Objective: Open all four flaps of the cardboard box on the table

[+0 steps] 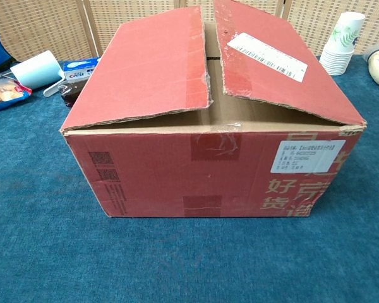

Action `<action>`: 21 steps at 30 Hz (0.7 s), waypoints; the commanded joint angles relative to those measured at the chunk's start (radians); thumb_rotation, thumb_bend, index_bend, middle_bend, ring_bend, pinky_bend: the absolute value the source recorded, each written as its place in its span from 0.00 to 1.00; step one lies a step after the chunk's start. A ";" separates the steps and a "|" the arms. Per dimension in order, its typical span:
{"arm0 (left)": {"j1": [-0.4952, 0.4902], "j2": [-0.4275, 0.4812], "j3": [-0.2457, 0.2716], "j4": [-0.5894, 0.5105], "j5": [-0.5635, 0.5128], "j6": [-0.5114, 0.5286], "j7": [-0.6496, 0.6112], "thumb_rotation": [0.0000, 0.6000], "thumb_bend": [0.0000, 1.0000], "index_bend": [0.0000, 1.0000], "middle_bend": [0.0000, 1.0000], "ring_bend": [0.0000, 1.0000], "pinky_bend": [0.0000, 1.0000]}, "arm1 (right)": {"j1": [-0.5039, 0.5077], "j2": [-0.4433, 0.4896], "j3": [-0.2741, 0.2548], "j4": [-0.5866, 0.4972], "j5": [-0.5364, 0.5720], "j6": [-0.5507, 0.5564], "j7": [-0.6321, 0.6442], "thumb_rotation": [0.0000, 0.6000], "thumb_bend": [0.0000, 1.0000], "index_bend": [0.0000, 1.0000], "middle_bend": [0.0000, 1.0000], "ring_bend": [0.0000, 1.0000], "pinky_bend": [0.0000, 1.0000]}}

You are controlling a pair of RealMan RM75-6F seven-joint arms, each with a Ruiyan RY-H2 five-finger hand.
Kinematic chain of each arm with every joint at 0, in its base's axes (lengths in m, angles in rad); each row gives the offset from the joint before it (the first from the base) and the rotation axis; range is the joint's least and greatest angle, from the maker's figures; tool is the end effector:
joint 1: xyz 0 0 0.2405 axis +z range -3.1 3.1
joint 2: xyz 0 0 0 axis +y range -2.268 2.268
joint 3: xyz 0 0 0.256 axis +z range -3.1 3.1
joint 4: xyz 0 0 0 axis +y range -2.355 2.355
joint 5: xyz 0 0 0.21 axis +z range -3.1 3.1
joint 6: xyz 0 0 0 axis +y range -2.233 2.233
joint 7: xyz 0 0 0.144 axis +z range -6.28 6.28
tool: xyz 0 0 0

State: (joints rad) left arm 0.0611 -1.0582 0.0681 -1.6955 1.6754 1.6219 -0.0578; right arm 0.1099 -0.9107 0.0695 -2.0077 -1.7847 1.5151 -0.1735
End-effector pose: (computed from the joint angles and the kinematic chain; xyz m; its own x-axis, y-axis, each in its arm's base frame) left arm -0.2977 0.1112 0.1647 0.3174 0.0417 0.9474 0.9480 -0.0368 -0.3160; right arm -0.1964 -0.1756 0.1862 0.3850 0.0931 0.9182 -0.8577 -0.3314 0.3932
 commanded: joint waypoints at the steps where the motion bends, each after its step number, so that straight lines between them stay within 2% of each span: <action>1: -0.007 -0.005 -0.001 0.002 -0.005 -0.014 0.006 1.00 0.20 0.12 0.00 0.00 0.11 | 0.068 0.030 0.052 -0.055 0.044 -0.072 -0.018 1.00 0.00 0.00 0.00 0.00 0.12; 10: -0.011 -0.021 -0.009 0.026 -0.019 -0.018 0.009 1.00 0.20 0.12 0.00 0.00 0.11 | 0.194 0.021 0.158 -0.134 0.205 -0.190 -0.096 1.00 0.00 0.00 0.00 0.00 0.12; 21: -0.021 -0.038 -0.024 0.057 -0.057 -0.041 0.011 1.00 0.20 0.13 0.00 0.00 0.11 | 0.325 0.000 0.224 -0.173 0.289 -0.298 -0.178 1.00 0.00 0.00 0.00 0.00 0.12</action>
State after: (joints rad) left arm 0.0403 -1.0956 0.0447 -1.6385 1.6189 1.5810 -0.0470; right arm 0.4237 -0.9091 0.2849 -2.1723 -1.5051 1.2288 -0.3386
